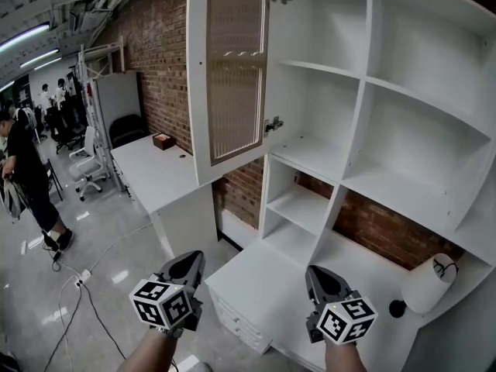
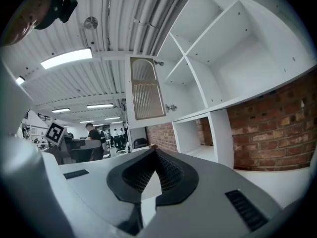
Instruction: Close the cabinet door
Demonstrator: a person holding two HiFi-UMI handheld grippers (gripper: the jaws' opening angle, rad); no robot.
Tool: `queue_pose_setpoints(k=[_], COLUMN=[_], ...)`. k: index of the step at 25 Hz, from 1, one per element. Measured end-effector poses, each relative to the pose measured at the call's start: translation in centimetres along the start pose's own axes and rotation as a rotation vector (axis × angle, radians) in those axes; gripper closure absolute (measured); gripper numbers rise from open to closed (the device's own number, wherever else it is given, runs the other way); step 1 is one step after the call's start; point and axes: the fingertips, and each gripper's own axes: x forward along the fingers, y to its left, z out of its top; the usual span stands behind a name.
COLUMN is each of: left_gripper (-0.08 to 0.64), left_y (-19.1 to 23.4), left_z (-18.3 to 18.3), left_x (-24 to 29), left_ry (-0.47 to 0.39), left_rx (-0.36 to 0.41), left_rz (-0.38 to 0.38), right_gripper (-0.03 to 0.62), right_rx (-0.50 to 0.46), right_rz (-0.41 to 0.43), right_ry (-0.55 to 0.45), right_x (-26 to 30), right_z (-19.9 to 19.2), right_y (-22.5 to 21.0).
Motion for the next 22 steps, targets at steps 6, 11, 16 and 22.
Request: queue_pose_setpoints(k=[6,11,16,22], left_gripper=[0.552,0.552,0.552,0.546], left_y=[3.3,5.8,7.8,9.5], left_z=[3.0,5.0,7.7,9.3], left_x=[3.3,6.5,9.5,12.3], left_ry=[-0.024,-0.024,-0.033,-0.039], left_rx=[0.035,0.062,0.095,0.131], left_rz=[0.010,-0.018,-0.046,-0.063], right_gripper=[0.566,0.566,0.566,0.566], right_rx=[0.011,0.031,0.022,0.008], right_rz=[-0.046,-0.098,-0.134,-0.160], right_ry=[-0.006,-0.024,-0.037,-0.048], right_x=[1.0,2.7,5.7,9.4], right_z=[-0.3,-0.1,1.0,2.7], right_y=[-1.4,-2.0,-1.6,-1.7])
